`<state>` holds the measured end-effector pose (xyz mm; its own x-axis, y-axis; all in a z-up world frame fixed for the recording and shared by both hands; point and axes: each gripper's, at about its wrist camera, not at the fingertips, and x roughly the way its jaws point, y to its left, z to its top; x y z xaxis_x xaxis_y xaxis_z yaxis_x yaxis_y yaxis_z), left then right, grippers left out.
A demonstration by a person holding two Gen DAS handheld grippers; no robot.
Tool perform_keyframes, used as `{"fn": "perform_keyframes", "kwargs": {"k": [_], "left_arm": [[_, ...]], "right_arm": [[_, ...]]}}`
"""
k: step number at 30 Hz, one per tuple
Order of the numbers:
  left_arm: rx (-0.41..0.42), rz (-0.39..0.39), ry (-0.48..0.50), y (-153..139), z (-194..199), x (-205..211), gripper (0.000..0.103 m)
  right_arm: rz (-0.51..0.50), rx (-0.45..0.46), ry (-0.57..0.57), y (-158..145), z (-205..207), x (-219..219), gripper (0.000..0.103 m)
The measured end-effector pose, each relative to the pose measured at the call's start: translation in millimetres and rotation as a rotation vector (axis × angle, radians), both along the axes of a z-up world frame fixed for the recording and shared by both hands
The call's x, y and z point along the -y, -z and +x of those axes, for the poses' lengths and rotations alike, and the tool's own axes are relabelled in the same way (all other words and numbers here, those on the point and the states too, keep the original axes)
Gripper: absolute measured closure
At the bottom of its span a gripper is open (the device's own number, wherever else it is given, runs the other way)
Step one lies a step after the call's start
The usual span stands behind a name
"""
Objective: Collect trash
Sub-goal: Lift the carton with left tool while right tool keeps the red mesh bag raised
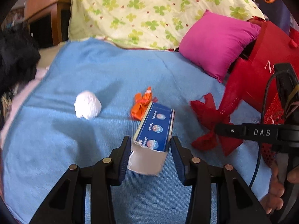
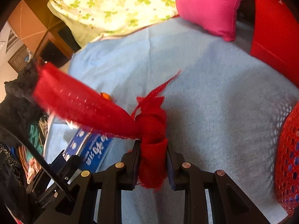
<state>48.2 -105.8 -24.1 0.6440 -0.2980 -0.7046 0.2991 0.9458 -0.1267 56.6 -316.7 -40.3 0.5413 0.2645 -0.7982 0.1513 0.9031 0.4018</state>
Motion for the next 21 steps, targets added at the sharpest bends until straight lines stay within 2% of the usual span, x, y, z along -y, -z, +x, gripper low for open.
{"fn": "perform_keyframes", "kwargs": {"k": [3, 5, 6, 8, 9, 10, 14, 15, 16, 18, 21], "left_arm": [[-0.018, -0.02, -0.009, 3.5, 3.9, -2.6, 0.054], [-0.019, -0.029, -0.009, 4.8, 5.2, -1.7, 0.044], [-0.016, -0.028, -0.009, 5.2, 5.6, -1.1, 0.044], [-0.018, -0.022, -0.004, 6.8, 6.5, 0.8, 0.044], [-0.02, -0.021, -0.002, 7.5, 6.9, 2.1, 0.044], [-0.021, -0.02, -0.001, 7.7, 7.4, 3.0, 0.044], [-0.015, 0.0, -0.001, 9.5, 6.5, 7.0, 0.045], [-0.016, -0.001, 0.003, 10.1, 6.4, 7.4, 0.048], [-0.016, 0.003, 0.007, 10.5, 6.4, 8.5, 0.054], [0.001, 0.024, 0.008, 10.4, 4.6, 10.1, 0.055], [0.016, 0.031, 0.0, 9.0, 3.2, 9.7, 0.057]], "right_arm": [[0.02, -0.024, -0.007, 1.3, 2.8, 0.3, 0.075], [0.03, -0.029, -0.004, 1.9, 3.6, 2.8, 0.073], [0.034, -0.029, -0.001, 1.9, 3.8, 4.4, 0.07], [0.035, -0.029, 0.004, 2.8, 4.5, 6.5, 0.058], [0.034, -0.027, 0.007, 2.4, 5.3, 7.3, 0.042], [0.035, -0.014, 0.014, 1.3, 4.5, 8.4, 0.039], [0.016, 0.032, 0.027, 0.3, 0.3, 5.7, 0.042], [0.006, 0.027, 0.027, 2.1, 1.5, 4.8, 0.05], [-0.002, 0.018, 0.023, 4.0, 4.5, 4.3, 0.064], [-0.027, -0.011, 0.013, 11.3, 7.8, 0.8, 0.067], [-0.052, 0.002, 0.01, 10.0, 8.6, 0.9, 0.073]]}}
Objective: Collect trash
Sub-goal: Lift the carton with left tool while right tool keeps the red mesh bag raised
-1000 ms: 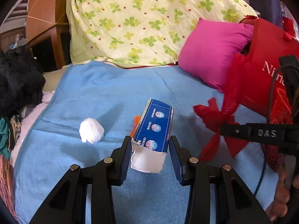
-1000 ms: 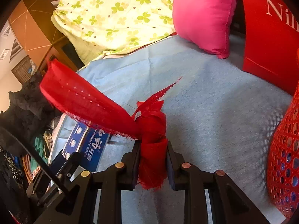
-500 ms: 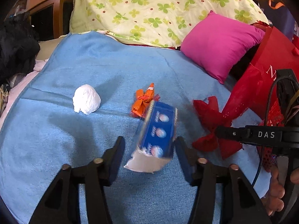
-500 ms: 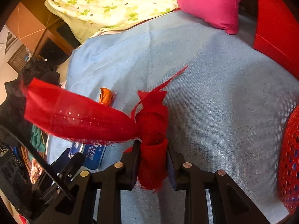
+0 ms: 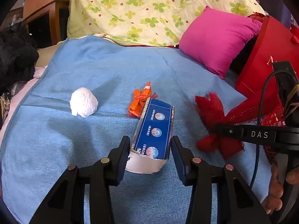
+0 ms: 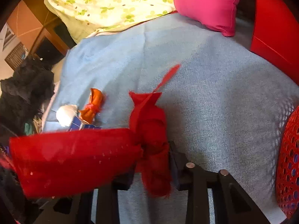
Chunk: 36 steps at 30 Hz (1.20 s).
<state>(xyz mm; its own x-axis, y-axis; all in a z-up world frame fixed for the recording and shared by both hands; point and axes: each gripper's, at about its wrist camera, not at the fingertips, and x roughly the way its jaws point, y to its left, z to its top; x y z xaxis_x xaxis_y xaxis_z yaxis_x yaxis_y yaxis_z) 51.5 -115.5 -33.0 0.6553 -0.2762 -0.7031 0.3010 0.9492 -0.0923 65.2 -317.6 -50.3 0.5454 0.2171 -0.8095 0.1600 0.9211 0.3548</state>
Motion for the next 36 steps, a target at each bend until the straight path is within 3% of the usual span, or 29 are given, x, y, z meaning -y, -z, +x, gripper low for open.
{"fn": "perform_keyframes", "kwargs": {"k": [10, 21, 36], "left_arm": [[0.137, -0.021, 0.031, -28.8, -25.3, 5.7, 0.059], [0.285, -0.048, 0.04, -54.3, -48.7, 6.7, 0.059], [0.241, -0.032, 0.003, -46.9, -38.6, 4.9, 0.058]], "right_arm": [[0.03, 0.199, 0.06, -41.2, -19.6, 10.5, 0.074], [0.019, 0.325, 0.069, -67.1, -35.8, 13.0, 0.074], [0.005, 0.315, 0.026, -64.7, -35.5, 5.0, 0.074]]}}
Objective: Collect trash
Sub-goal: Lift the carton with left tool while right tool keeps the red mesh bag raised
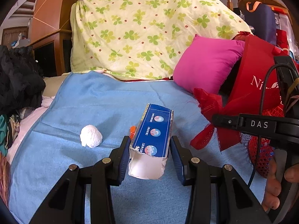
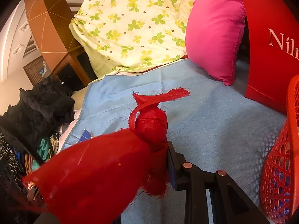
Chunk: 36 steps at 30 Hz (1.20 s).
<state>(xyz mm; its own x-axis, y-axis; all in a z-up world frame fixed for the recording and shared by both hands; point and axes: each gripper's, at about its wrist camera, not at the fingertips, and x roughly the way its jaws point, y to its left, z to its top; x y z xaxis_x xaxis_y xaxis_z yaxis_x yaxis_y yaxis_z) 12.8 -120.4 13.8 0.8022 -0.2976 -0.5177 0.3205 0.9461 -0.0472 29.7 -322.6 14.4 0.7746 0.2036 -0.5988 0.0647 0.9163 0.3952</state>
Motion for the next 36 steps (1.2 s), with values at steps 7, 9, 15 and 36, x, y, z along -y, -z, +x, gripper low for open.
{"fn": "perform_keyframes", "kwargs": {"k": [7, 9, 15, 36], "left_arm": [[-0.011, 0.01, -0.011, 3.2, 1.0, -0.3, 0.058], [-0.015, 0.009, -0.011, 3.4, 1.4, -0.1, 0.058], [-0.023, 0.012, -0.008, 3.9, 2.2, 1.5, 0.058], [-0.03, 0.017, -0.007, 5.1, 1.9, 3.7, 0.058]], "right_arm": [[-0.011, -0.01, -0.015, 2.1, 1.0, -5.9, 0.074], [-0.011, -0.01, -0.015, 2.1, 0.7, -6.0, 0.074], [-0.009, -0.016, -0.014, 2.7, 1.2, -5.6, 0.074], [-0.009, -0.015, -0.012, 1.3, 0.6, -5.6, 0.074]]}}
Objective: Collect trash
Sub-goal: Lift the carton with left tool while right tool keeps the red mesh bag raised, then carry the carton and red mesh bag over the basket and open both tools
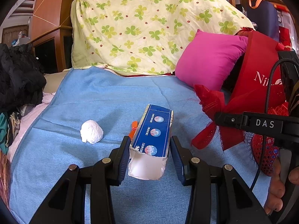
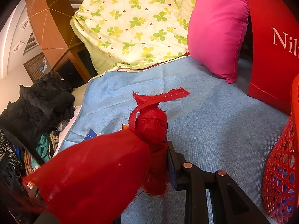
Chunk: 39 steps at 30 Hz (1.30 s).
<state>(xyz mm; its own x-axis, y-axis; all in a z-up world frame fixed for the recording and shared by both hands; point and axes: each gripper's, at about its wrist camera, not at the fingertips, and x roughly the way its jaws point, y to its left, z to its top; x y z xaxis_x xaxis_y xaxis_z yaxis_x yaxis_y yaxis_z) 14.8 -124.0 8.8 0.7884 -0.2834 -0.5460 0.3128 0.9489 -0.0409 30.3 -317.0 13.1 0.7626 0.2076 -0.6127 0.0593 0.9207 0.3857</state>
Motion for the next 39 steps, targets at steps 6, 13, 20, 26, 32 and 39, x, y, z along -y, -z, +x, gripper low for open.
{"fn": "perform_keyframes", "kwargs": {"k": [6, 13, 20, 26, 32, 39], "left_arm": [[0.006, -0.004, 0.002, -1.0, 0.0, -0.5, 0.058], [0.034, 0.017, -0.012, -5.9, -4.4, 4.9, 0.058], [0.092, 0.066, -0.027, -16.4, -22.2, 12.3, 0.058], [0.123, 0.08, -0.037, -29.7, -39.7, 18.7, 0.058], [0.109, 0.078, -0.055, -35.0, -51.8, 21.6, 0.058], [0.094, 0.095, -0.068, -37.9, -61.7, 26.8, 0.058]], "right_arm": [[-0.006, 0.012, 0.004, -3.0, -3.6, 2.1, 0.074], [0.001, 0.039, 0.014, -13.2, -17.5, 11.5, 0.074], [-0.003, 0.07, 0.031, -25.1, -36.4, 18.2, 0.074], [-0.011, 0.11, 0.038, -36.0, -55.4, 14.2, 0.074], [-0.02, 0.148, 0.038, -45.3, -74.4, 11.8, 0.074], [-0.037, 0.197, 0.056, -56.6, -95.9, 16.4, 0.074]]}}
